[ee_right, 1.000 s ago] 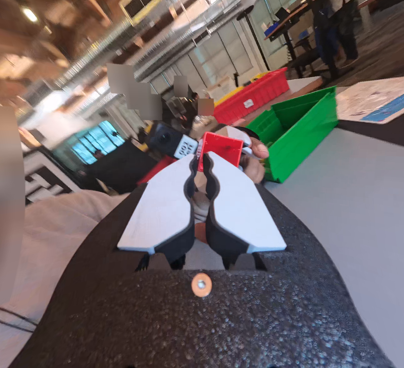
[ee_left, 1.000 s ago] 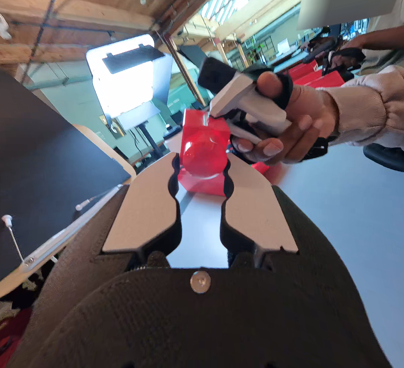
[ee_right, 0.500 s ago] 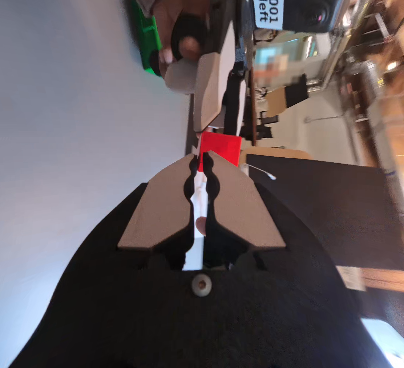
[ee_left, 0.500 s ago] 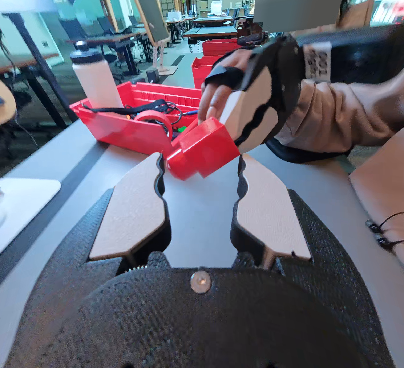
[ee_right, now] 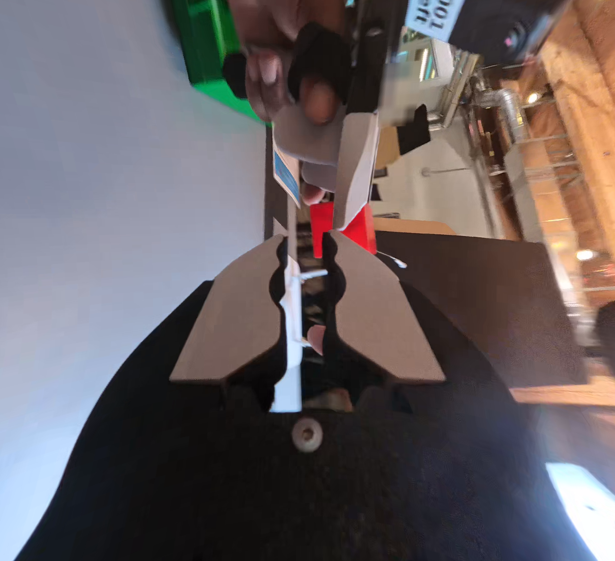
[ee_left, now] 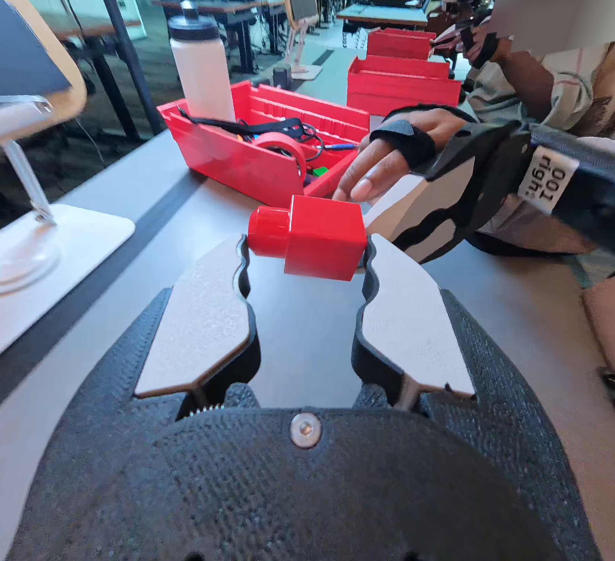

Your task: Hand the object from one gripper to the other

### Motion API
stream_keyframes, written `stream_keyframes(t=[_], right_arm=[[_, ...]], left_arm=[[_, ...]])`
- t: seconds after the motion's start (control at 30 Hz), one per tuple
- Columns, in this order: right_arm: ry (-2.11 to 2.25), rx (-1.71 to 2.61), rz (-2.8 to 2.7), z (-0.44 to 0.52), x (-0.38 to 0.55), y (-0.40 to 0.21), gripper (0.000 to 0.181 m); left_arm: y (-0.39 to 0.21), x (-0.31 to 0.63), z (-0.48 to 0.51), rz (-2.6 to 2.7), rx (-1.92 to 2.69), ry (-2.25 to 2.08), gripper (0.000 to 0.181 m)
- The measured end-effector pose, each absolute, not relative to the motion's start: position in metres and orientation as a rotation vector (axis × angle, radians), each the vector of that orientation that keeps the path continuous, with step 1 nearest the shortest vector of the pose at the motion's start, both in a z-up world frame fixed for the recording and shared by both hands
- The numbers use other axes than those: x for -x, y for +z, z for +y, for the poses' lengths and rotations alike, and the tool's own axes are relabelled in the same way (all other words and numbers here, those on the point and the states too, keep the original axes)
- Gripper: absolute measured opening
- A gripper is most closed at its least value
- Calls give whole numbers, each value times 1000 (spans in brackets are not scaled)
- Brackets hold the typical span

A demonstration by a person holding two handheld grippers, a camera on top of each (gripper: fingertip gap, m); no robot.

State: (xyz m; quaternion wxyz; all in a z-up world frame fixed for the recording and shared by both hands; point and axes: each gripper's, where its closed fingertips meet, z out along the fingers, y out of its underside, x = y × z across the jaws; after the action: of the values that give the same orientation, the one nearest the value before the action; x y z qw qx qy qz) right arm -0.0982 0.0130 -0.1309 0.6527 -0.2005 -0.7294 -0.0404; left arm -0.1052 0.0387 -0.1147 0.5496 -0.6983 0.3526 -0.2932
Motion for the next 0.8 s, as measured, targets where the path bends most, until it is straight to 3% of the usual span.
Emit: stream_keyframes(t=[0.27,0.4,0.57,0.8], right_arm=[[1299,1189,-1397,2,84,-79,58],[1658,1342,-1237,8,81,-72,62],[1718,1452,-1350,-3,83,-91,45],[1143,1112,-1374,26,69,-74,43]], left_arm=[[-67,117,35,893,1277,-146,67],[-64,91,21,1020,1093,119,67],[-85,61,11,1202,1014,259,67],[-75,79,15,948,1338,-484,63]])
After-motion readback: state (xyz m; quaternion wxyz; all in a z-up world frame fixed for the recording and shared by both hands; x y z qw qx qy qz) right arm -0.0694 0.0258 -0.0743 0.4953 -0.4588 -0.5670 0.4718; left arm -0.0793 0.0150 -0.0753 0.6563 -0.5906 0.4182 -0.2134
